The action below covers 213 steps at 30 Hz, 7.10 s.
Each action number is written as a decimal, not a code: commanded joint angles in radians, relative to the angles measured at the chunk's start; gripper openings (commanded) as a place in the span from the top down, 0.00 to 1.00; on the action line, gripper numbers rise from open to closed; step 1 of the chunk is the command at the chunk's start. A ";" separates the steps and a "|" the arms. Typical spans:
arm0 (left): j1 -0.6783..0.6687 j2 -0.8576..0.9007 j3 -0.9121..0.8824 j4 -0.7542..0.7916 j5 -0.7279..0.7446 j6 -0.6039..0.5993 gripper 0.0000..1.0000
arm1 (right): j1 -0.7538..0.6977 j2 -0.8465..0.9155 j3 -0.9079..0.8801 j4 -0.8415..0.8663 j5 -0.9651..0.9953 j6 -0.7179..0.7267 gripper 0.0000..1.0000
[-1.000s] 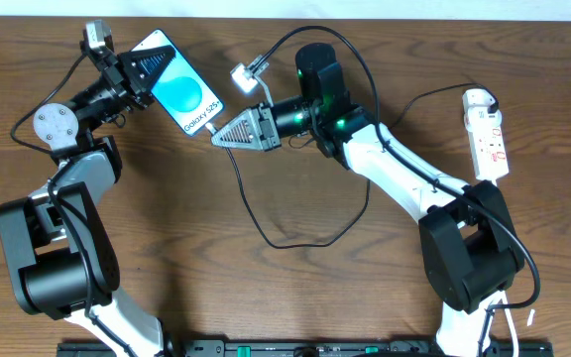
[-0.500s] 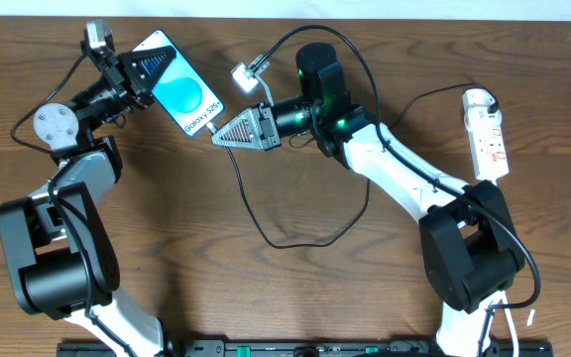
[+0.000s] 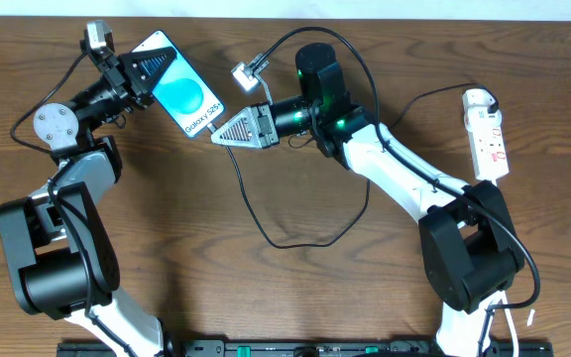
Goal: Plug charger to phone and switch on socket
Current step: 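Push the connector into the phone's bottom port with the right gripper, then open the right gripper and pull it back right from the phone, then move the right gripper up toward the power strip, then lower the cabled phone toward the table with the left gripper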
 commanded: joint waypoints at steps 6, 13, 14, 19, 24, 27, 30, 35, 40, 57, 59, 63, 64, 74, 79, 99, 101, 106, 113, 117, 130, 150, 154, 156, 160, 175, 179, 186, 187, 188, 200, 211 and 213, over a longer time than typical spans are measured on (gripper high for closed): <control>-0.056 -0.027 0.012 0.019 0.105 0.028 0.93 | 0.014 -0.025 0.012 0.011 0.131 0.021 0.99; -0.056 -0.027 0.012 0.019 0.130 0.027 0.92 | 0.009 -0.025 0.012 0.011 0.135 0.020 0.99; -0.056 -0.027 0.012 0.019 0.130 0.027 0.92 | 0.009 -0.025 0.012 0.010 0.137 0.020 0.99; -0.055 -0.027 0.012 0.019 0.128 0.027 0.92 | 0.010 -0.025 0.012 0.010 0.137 0.016 0.99; -0.053 -0.027 0.012 0.018 0.116 0.035 0.93 | 0.009 -0.025 0.012 0.010 0.101 -0.028 0.66; -0.044 -0.027 0.012 0.016 0.107 0.051 0.93 | 0.009 -0.025 0.012 0.011 0.067 -0.057 0.26; -0.031 -0.027 0.012 0.016 0.103 0.051 0.93 | 0.009 -0.025 0.012 0.013 0.052 -0.067 0.01; -0.001 -0.027 0.012 0.016 0.104 0.051 0.92 | 0.007 -0.025 0.012 0.014 0.043 -0.085 0.01; 0.034 -0.027 0.012 0.015 0.123 0.050 0.93 | -0.023 -0.025 0.012 0.004 0.043 -0.095 0.01; 0.063 -0.027 0.012 0.005 0.144 0.050 0.93 | -0.115 -0.025 0.012 -0.547 0.581 -0.275 0.01; 0.063 -0.027 0.012 0.005 0.154 0.051 0.93 | -0.117 -0.025 0.012 -0.603 0.674 -0.275 0.01; 0.063 -0.027 0.012 0.005 0.157 0.050 0.93 | -0.135 -0.025 0.012 -0.691 0.786 -0.275 0.01; 0.063 -0.027 0.012 0.005 0.157 0.050 0.92 | -0.147 -0.025 0.013 -0.710 0.797 -0.275 0.01; 0.063 -0.027 0.011 0.005 0.182 0.051 0.92 | -0.283 -0.034 0.014 -0.891 0.848 -0.275 0.05; 0.062 -0.026 0.011 0.005 0.188 0.051 0.93 | -0.298 -0.081 0.014 -1.004 1.056 -0.275 0.06; 0.000 -0.010 0.011 0.005 0.251 0.119 0.92 | -0.253 -0.445 0.014 -1.098 1.162 -0.275 0.08; -0.020 -0.006 0.011 0.005 0.255 0.138 0.93 | -0.252 -0.463 0.014 -1.107 1.170 -0.275 0.08; -0.074 0.000 0.005 0.004 0.264 0.198 0.92 | -0.251 -0.484 0.014 -1.120 1.178 -0.275 0.08; -0.131 0.058 -0.018 0.005 0.264 0.220 0.93 | -0.251 -0.485 0.014 -1.123 1.181 -0.275 0.08; -0.143 0.122 -0.032 0.005 0.256 0.224 0.93 | -0.251 -0.485 0.014 -1.126 1.185 -0.275 0.08; -0.143 0.333 -0.032 0.004 0.135 0.226 0.92 | -0.251 -0.485 0.014 -1.131 1.188 -0.275 0.07; -0.135 0.333 -0.032 -0.345 -0.034 0.369 0.93 | -0.251 -0.485 0.014 -1.130 1.188 -0.275 0.07; -0.134 0.333 -0.032 -0.381 -0.040 0.404 0.93 | -0.251 -0.485 0.014 -1.130 1.188 -0.275 0.06; -0.132 0.333 -0.032 -0.406 -0.051 0.431 0.93 | -0.251 -0.485 0.014 -1.130 1.188 -0.275 0.06; -0.131 0.333 -0.032 -0.513 -0.094 0.489 0.93 | -0.251 -0.485 0.014 -1.131 1.188 -0.275 0.06; -0.131 0.321 -0.027 -0.626 -0.148 0.537 0.93 | -0.251 -0.485 0.014 -1.130 1.189 -0.276 0.05; -0.131 0.320 0.003 -0.645 -0.151 0.529 0.93 | -0.251 -0.485 0.014 -1.130 1.188 -0.276 0.04; -0.131 0.315 0.098 -0.801 -0.163 0.507 0.93 | -0.251 -0.485 0.014 -1.130 1.192 -0.276 0.04; -0.131 0.313 0.110 -0.819 -0.163 0.507 0.93 | -0.251 -0.485 0.014 -1.130 1.193 -0.276 0.04; -0.131 0.310 0.122 -0.832 -0.163 0.507 0.93 | -0.251 -0.485 0.014 -1.130 1.195 -0.276 0.04; -0.131 0.267 0.169 -0.948 -0.173 0.507 0.93 | -0.251 -0.485 0.014 -1.127 1.203 -0.275 0.03; -0.132 0.212 0.180 -1.094 -0.208 0.512 0.93 | -0.251 -0.485 0.014 -1.126 1.203 -0.275 0.02; -0.132 0.202 0.180 -1.121 -0.209 0.539 0.93 | -0.251 -0.485 0.014 -1.126 1.203 -0.275 0.01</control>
